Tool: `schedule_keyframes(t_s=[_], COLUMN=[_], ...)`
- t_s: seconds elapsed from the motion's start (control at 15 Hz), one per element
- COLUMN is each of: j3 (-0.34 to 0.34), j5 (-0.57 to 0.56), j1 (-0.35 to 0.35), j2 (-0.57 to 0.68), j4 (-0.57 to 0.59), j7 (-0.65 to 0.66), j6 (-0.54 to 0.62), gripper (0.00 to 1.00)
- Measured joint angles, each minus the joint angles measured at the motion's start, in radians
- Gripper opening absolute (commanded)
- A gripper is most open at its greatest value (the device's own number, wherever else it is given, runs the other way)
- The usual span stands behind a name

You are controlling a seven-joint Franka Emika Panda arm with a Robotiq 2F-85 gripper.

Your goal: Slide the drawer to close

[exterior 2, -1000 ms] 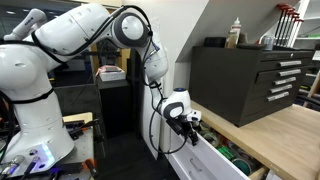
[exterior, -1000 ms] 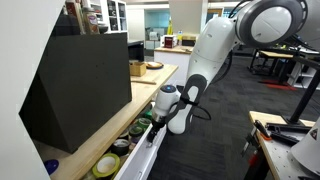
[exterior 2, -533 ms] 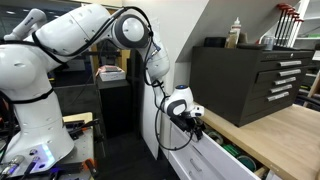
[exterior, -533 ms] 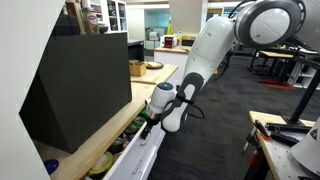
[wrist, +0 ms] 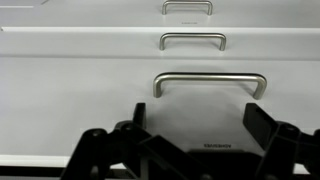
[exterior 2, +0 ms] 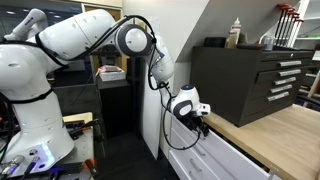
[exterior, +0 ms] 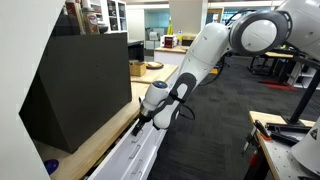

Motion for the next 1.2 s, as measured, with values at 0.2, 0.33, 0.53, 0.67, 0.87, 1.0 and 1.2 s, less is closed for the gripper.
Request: schedule_keyframes(t_s=[0.2,0.33,0.53,0.67,0.87,1.0,1.2], j3=[0.024,0.027,0.036,0.036,0.025,0.012,-0.011], j5=[-0.002,-0.002,-0.001,0.002,0.003,0.003,0.002], j1=[-0.024,-0.026,-0.019,-0.004,0.026,0.048,0.079], j2=[0.024,0.023,-0.001,-0.037,-0.105,-0.151,-0.201], j4=[0.056,0.079,0.080,0.067,0.029,-0.004,-0.054], j7=[-0.023,-0.028,-0.028,-0.020,0.018,0.051,0.095], j6=[-0.032,-0.079,-0.173,-0.258,-0.375,-0.443,-0.510], gripper=[1.00,1.00,1.00,1.00,1.00,1.00,1.00])
